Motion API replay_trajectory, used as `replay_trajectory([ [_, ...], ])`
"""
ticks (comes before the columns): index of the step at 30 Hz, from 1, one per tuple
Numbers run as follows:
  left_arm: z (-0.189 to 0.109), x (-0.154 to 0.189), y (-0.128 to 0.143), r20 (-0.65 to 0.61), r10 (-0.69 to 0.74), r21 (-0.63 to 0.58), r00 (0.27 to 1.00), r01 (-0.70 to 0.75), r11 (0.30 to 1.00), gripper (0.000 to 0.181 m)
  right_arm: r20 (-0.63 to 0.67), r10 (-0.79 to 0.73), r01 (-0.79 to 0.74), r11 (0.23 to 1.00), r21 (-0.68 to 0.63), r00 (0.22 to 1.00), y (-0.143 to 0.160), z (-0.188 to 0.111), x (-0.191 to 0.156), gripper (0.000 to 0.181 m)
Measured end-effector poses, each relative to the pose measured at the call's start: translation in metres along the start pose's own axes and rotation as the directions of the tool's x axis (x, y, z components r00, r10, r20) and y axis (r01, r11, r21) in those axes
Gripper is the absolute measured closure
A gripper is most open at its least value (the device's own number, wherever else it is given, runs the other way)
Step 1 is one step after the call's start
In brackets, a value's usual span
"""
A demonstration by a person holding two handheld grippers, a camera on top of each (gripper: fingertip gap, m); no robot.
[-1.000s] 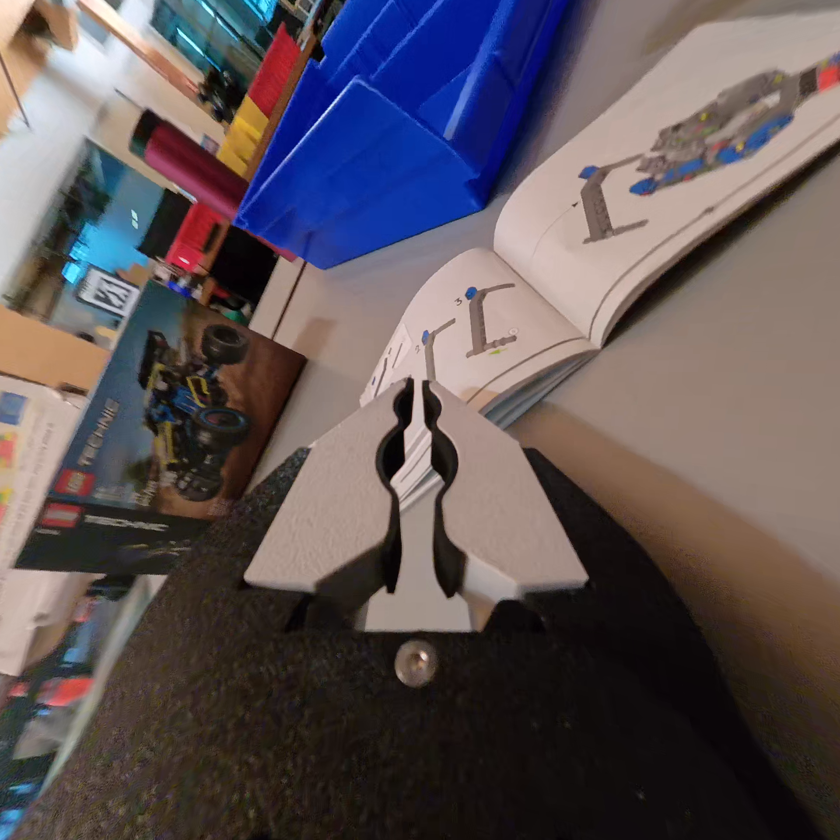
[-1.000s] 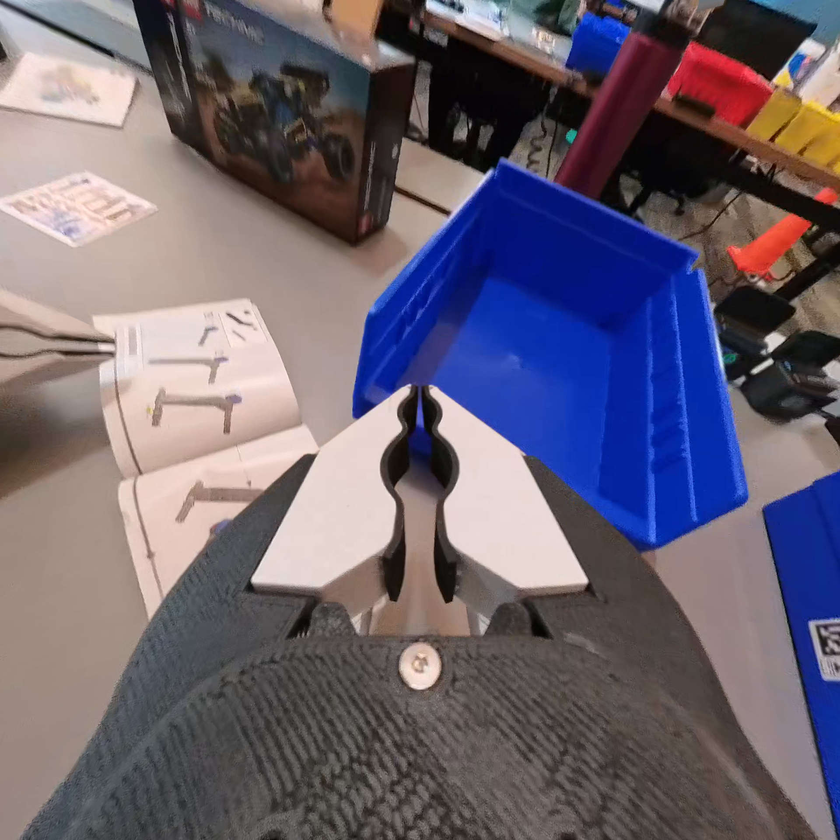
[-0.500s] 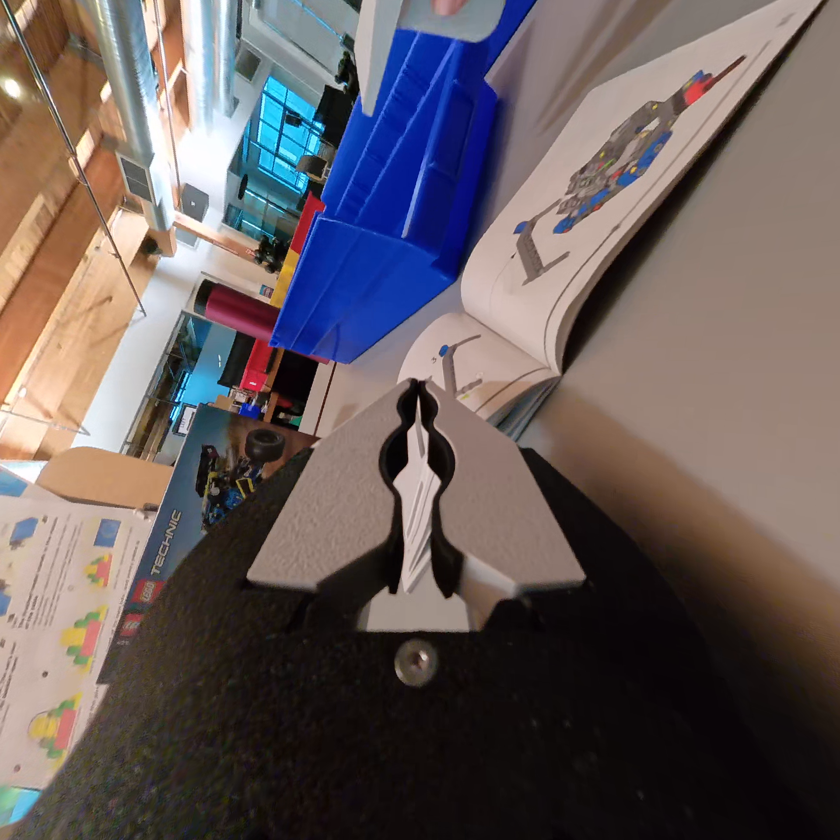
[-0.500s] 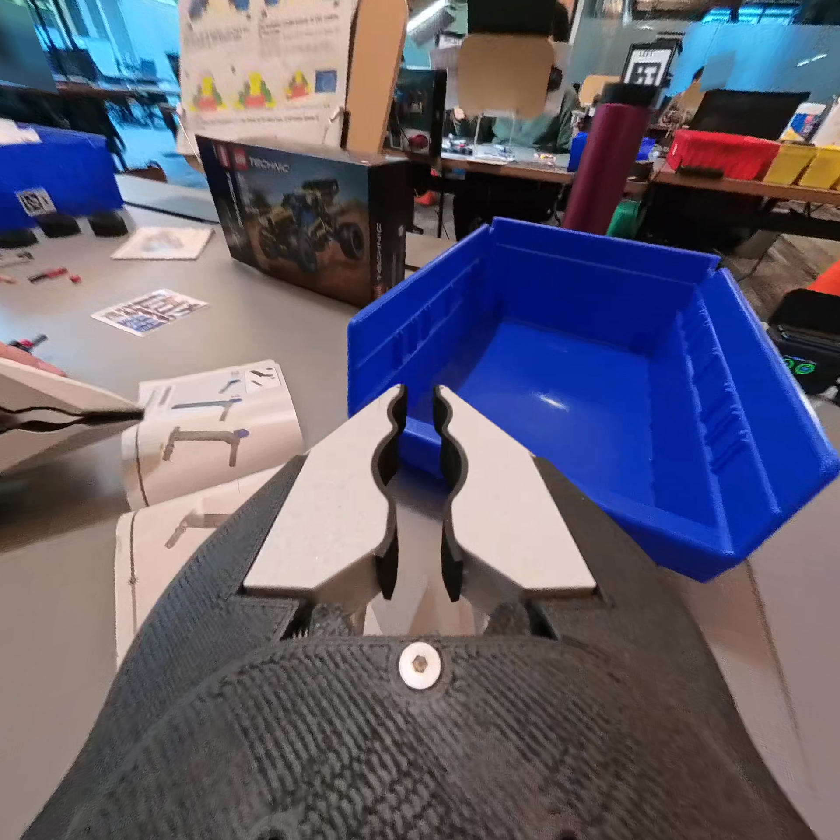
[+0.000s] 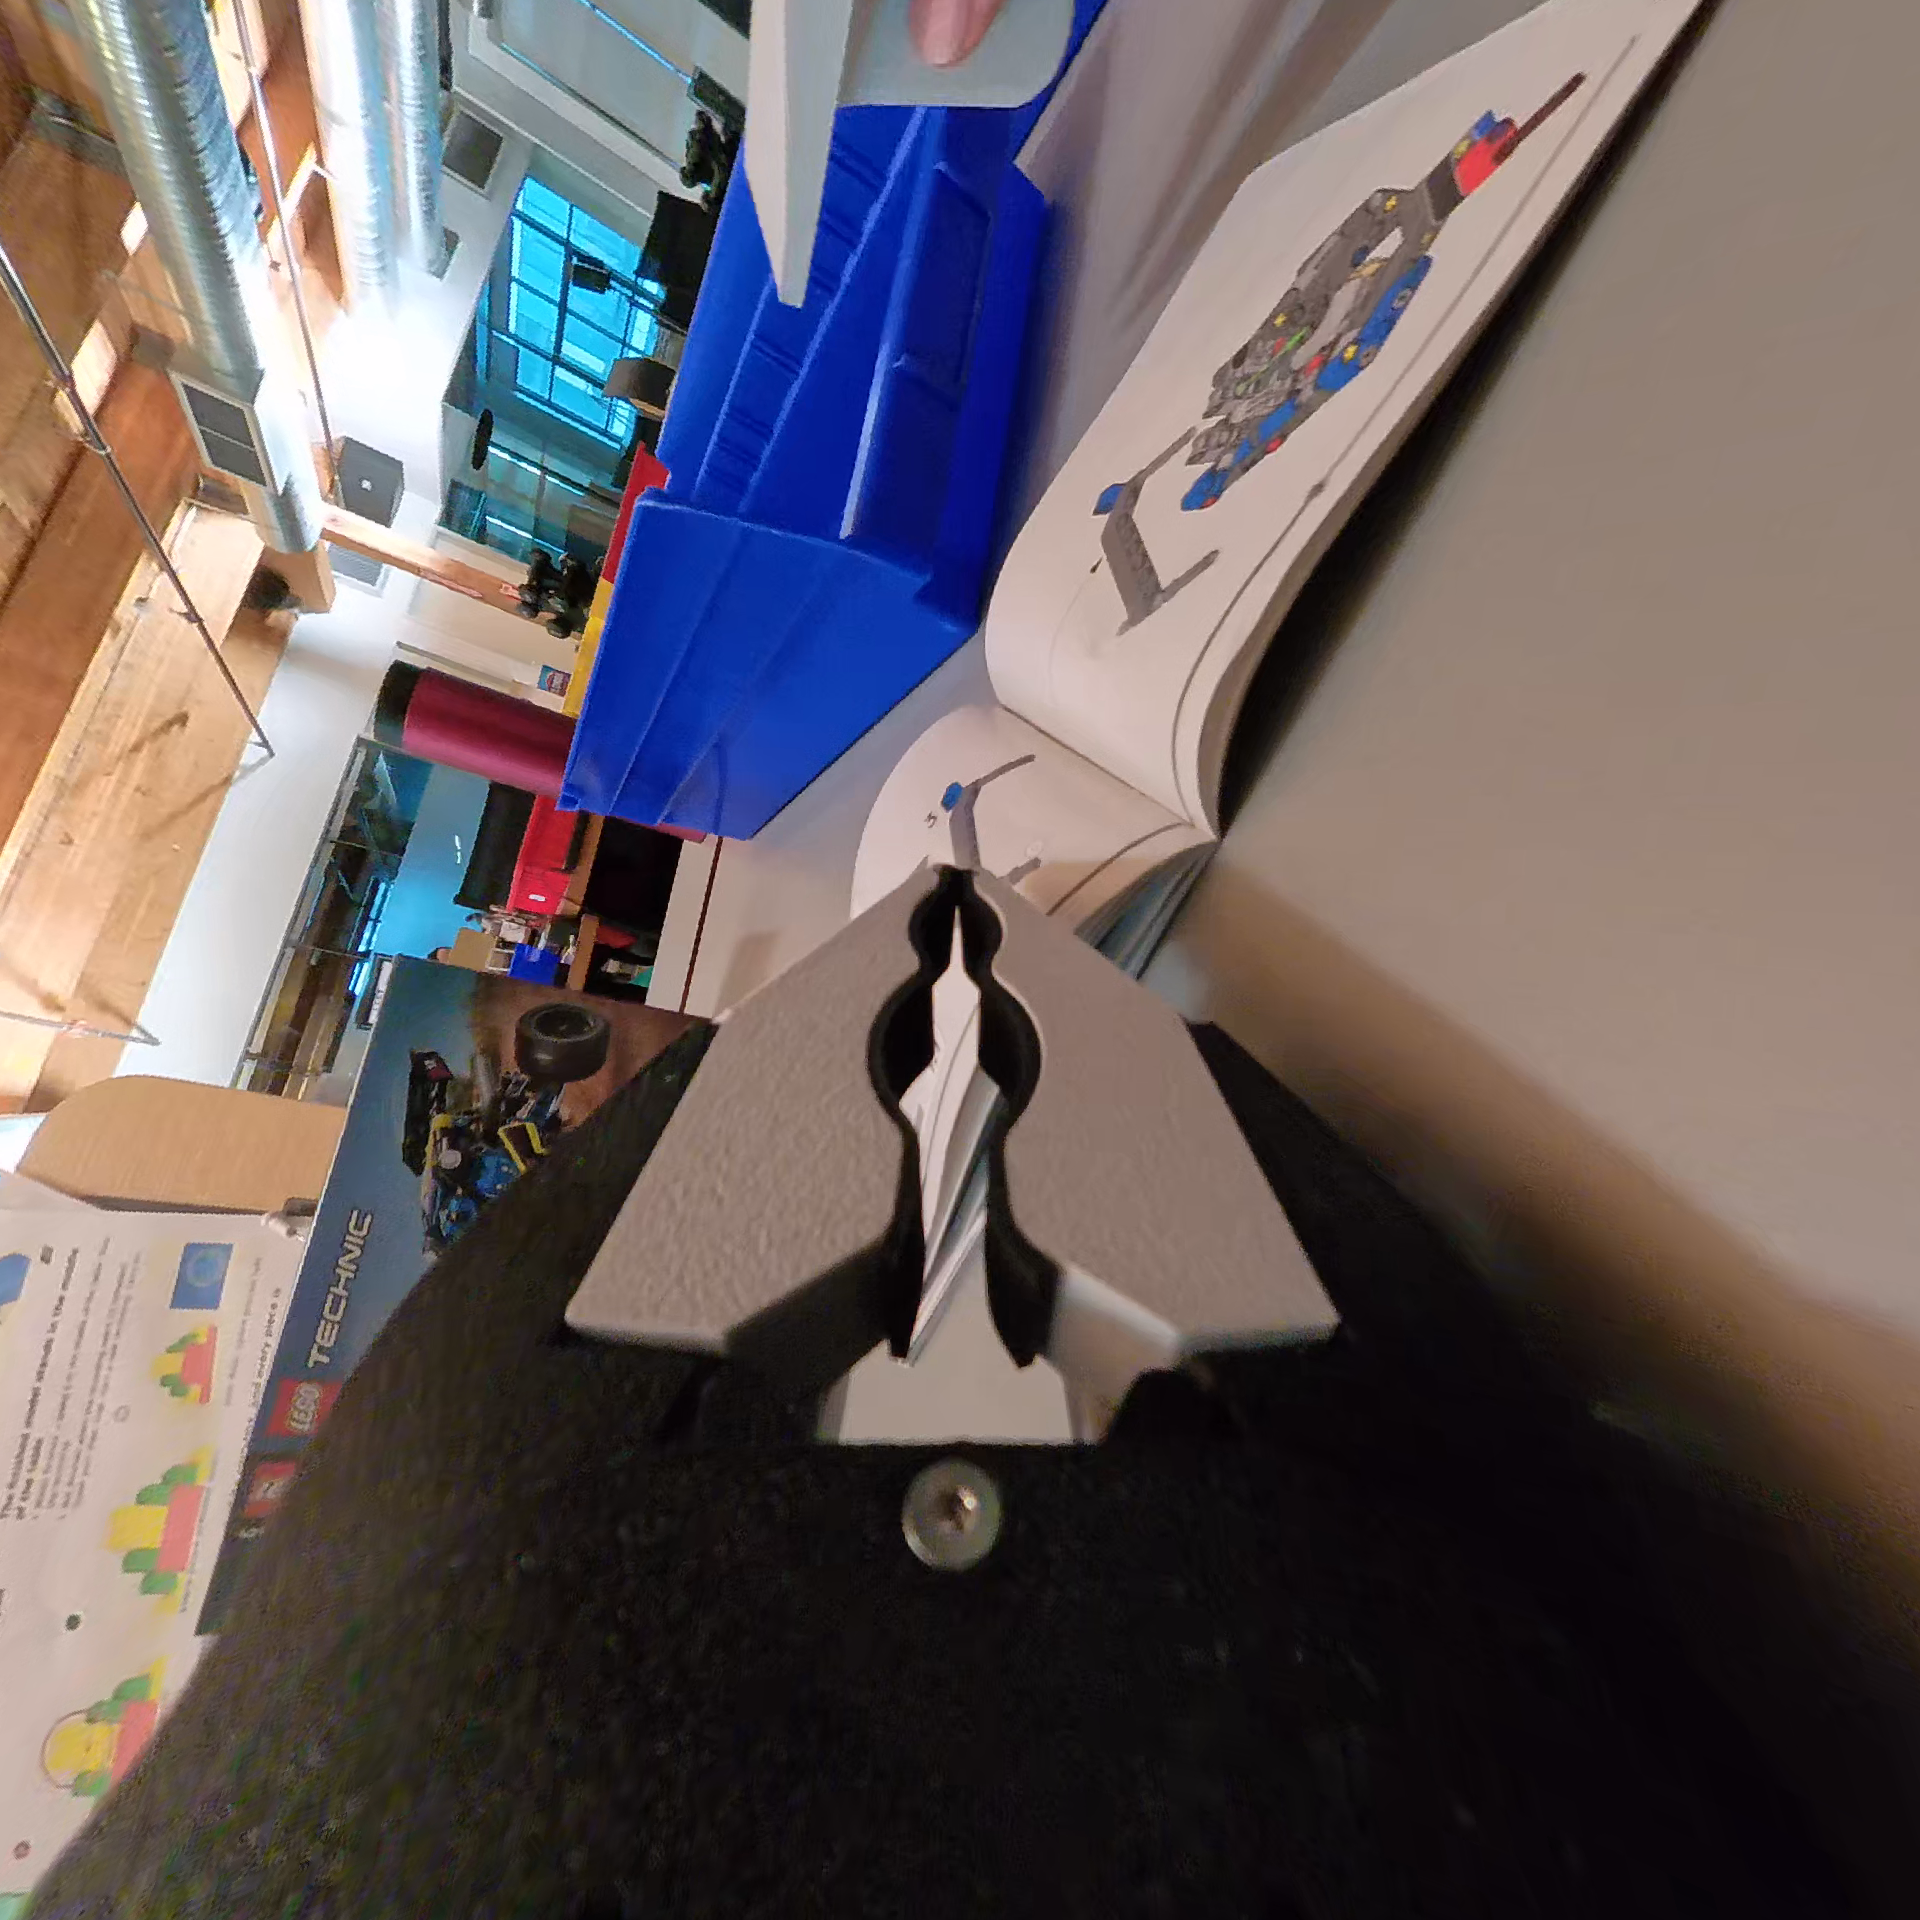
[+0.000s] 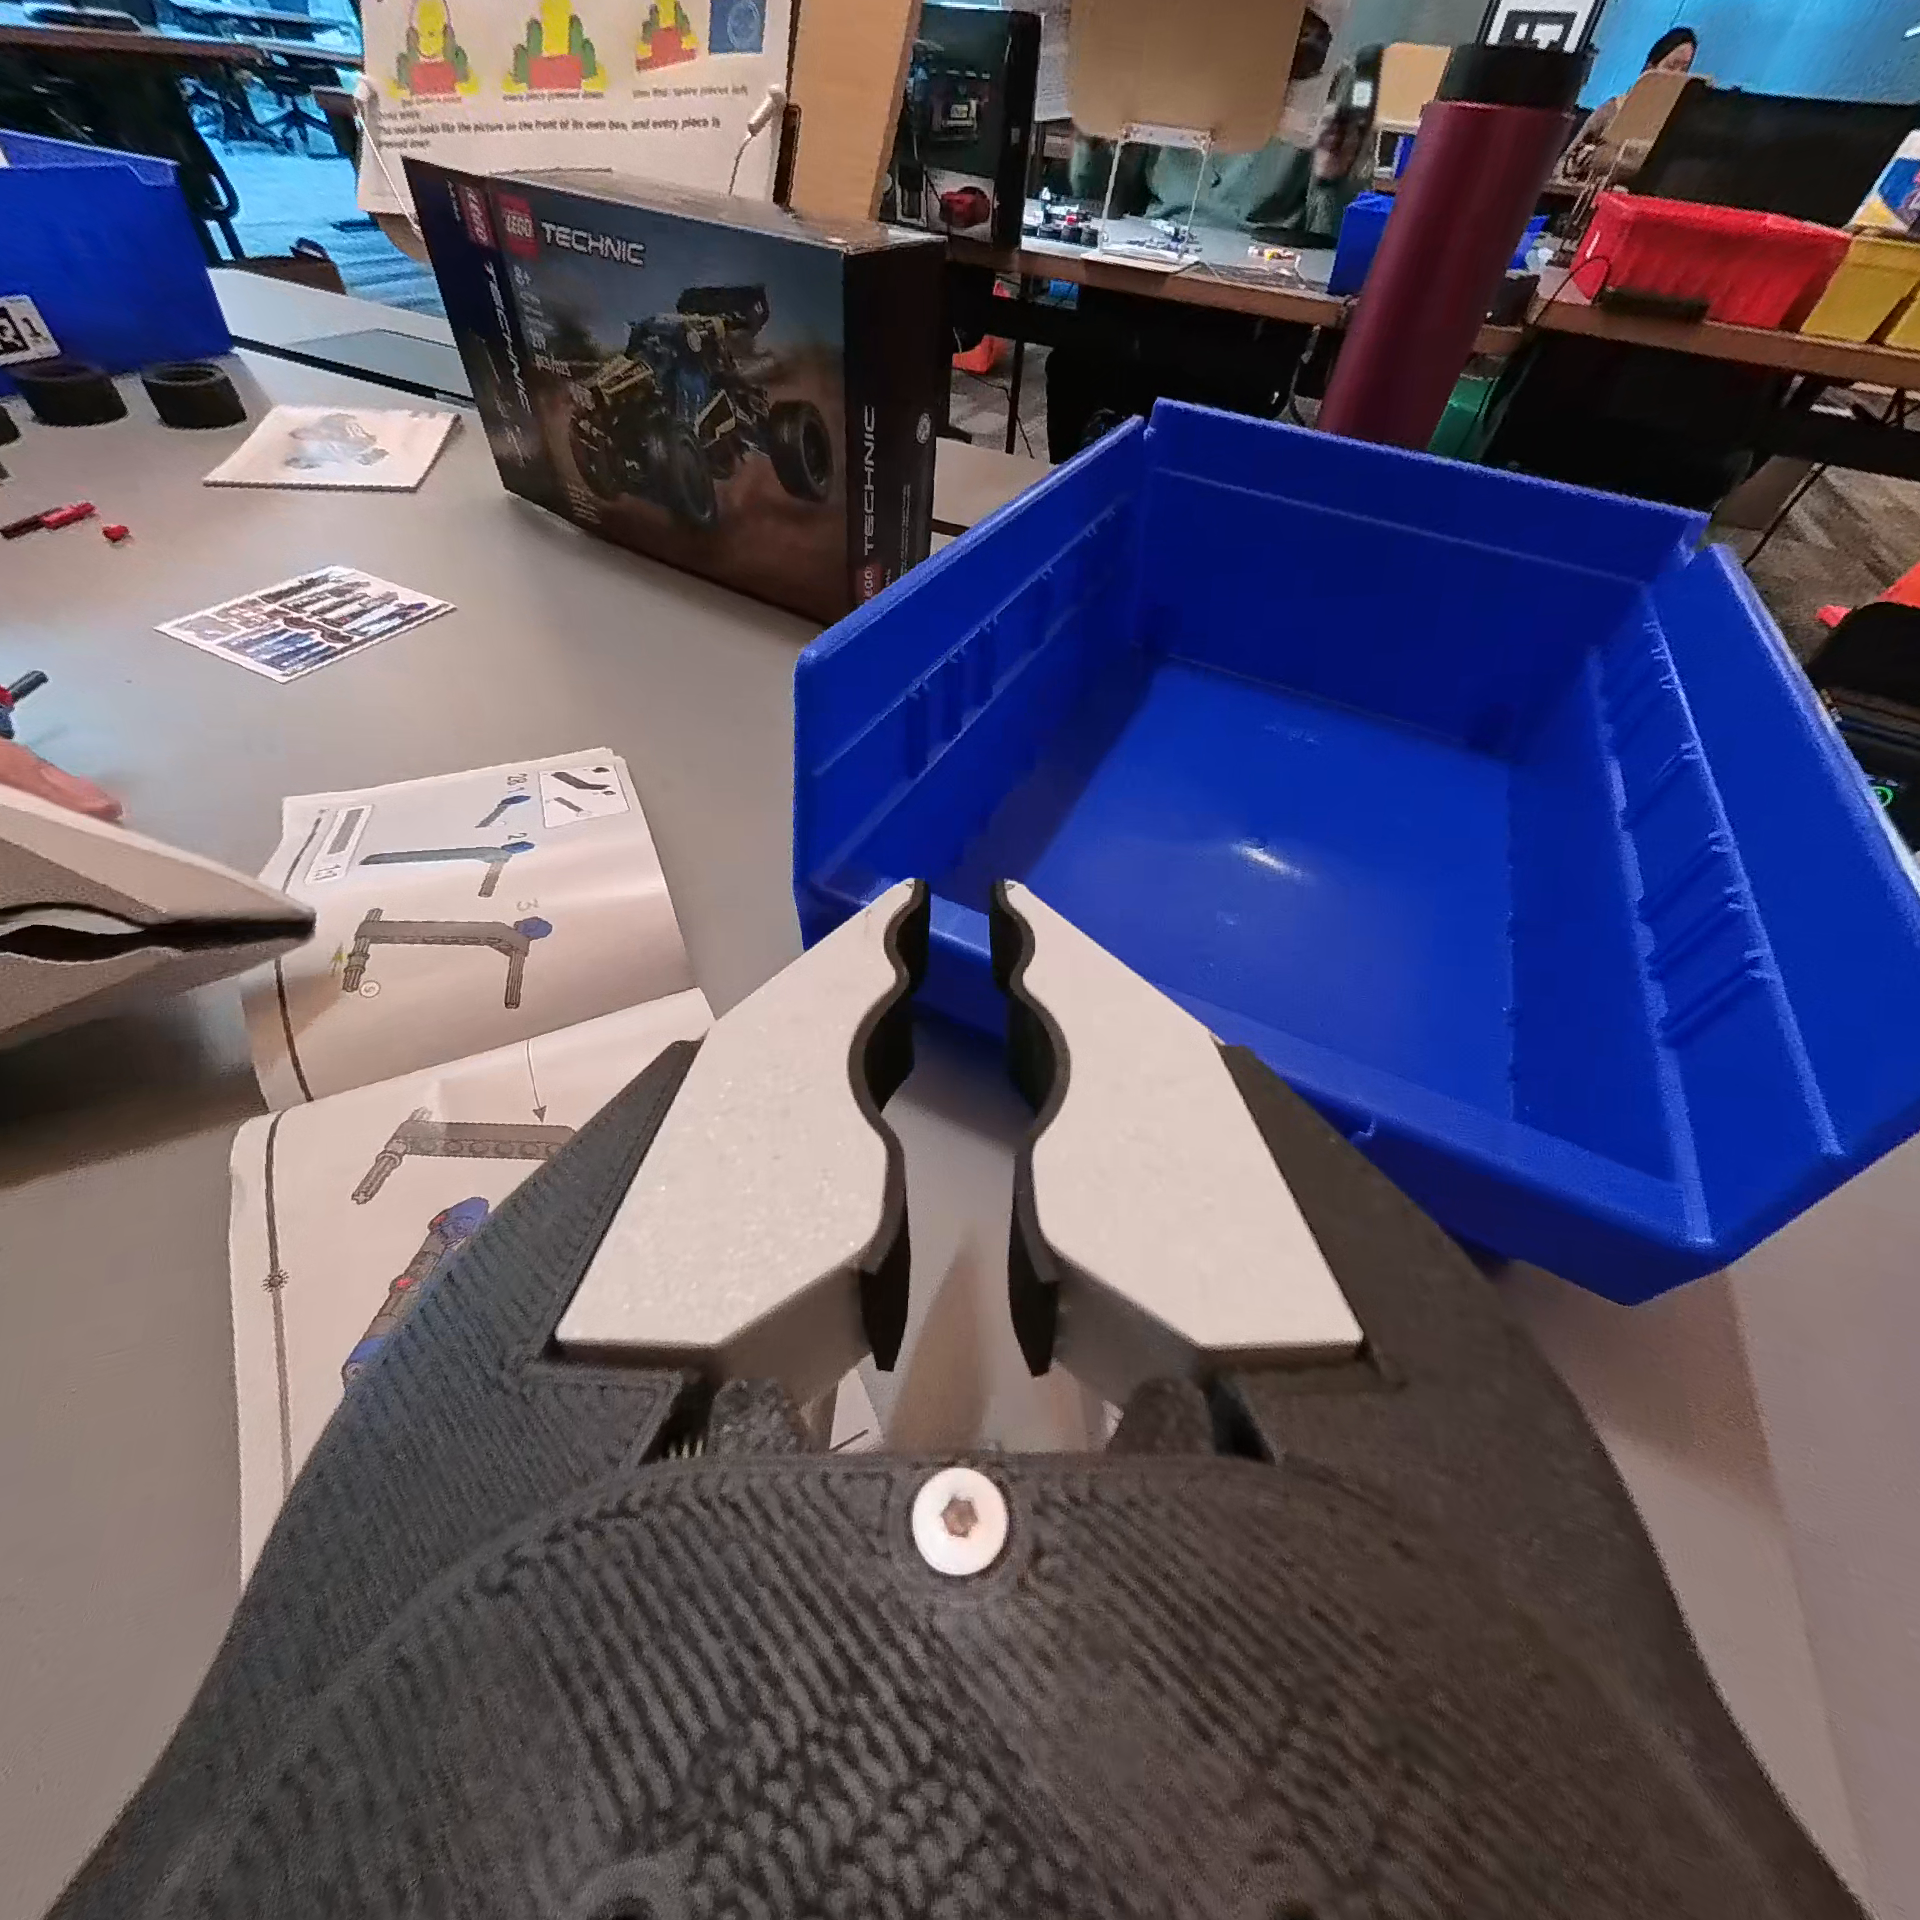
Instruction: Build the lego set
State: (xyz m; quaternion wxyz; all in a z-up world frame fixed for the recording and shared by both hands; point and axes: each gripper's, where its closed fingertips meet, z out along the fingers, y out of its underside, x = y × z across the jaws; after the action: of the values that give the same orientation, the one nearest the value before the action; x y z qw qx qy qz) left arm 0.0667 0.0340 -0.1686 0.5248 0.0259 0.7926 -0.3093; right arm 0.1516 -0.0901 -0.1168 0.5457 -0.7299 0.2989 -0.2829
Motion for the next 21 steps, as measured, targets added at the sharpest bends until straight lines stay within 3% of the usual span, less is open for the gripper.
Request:
replay_trajectory([
  [21,0.000,0.000,0.001,0.010,0.023,-0.010,1.000,-0.023,1.000,0.181,0.073,-0.120,0.126,0.988,-0.086,0.990,0.005,0.001,-0.019,0.168],
])
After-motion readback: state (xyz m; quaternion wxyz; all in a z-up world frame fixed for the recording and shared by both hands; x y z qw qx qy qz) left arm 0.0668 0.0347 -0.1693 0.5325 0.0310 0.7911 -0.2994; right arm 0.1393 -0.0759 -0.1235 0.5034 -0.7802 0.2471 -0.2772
